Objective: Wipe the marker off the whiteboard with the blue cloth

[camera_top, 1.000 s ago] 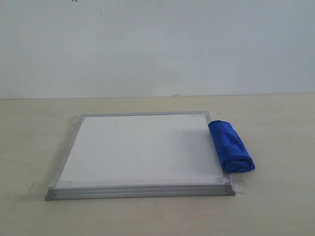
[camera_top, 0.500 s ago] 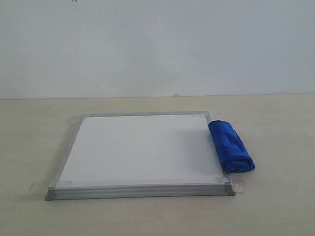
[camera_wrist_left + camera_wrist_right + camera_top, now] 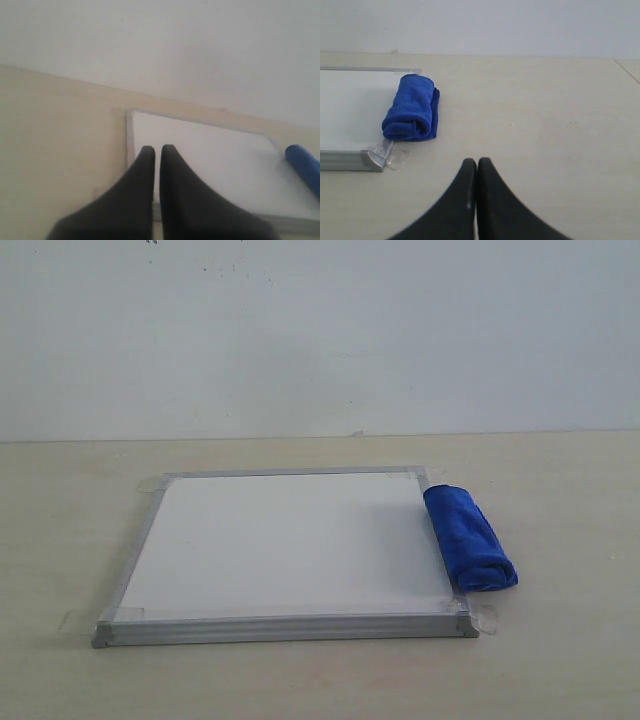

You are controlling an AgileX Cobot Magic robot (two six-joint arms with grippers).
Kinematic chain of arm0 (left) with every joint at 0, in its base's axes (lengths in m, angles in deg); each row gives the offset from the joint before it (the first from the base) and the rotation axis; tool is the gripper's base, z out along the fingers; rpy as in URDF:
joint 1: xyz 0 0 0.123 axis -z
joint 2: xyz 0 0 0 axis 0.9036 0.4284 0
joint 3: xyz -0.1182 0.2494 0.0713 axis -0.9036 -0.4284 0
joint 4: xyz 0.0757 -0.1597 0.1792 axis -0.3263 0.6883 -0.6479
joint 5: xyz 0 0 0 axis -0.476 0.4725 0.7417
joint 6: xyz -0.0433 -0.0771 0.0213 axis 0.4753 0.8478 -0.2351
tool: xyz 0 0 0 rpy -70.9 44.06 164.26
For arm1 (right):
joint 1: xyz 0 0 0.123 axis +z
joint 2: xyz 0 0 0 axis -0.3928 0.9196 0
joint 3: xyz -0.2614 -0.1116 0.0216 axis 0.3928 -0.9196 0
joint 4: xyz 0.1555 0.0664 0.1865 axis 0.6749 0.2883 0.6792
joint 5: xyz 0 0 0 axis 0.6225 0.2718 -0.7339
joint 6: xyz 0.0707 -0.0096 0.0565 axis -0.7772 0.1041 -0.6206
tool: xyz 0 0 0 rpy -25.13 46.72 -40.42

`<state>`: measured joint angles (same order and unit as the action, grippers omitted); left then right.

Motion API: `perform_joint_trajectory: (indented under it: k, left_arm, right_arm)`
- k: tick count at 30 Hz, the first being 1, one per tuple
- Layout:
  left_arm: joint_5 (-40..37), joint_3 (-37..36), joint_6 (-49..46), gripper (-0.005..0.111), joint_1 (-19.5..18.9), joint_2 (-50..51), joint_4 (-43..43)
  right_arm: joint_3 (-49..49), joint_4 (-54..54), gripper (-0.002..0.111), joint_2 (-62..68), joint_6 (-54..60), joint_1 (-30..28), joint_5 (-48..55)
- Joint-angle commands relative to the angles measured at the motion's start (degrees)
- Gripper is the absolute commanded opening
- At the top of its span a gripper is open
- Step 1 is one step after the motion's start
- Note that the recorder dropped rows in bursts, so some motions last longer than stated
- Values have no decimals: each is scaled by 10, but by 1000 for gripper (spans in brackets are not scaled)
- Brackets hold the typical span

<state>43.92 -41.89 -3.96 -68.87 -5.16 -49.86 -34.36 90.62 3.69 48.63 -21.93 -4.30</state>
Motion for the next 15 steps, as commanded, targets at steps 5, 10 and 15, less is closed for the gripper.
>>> perform_joint_trajectory:
  k: [5, 10, 15]
  left_arm:
    - [-10, -2, 130, 4, -1, -15, -100]
    - [-23, -2, 130, 4, -1, -15, -167]
    - [-64, -2, 112, 4, 0, -15, -182]
  right_arm:
    - [0, -1, 0, -2, 2, -3, -2]
    - [0, -1, 0, -2, 2, -3, -2]
    - [0, -1, 0, -2, 2, -3, -2]
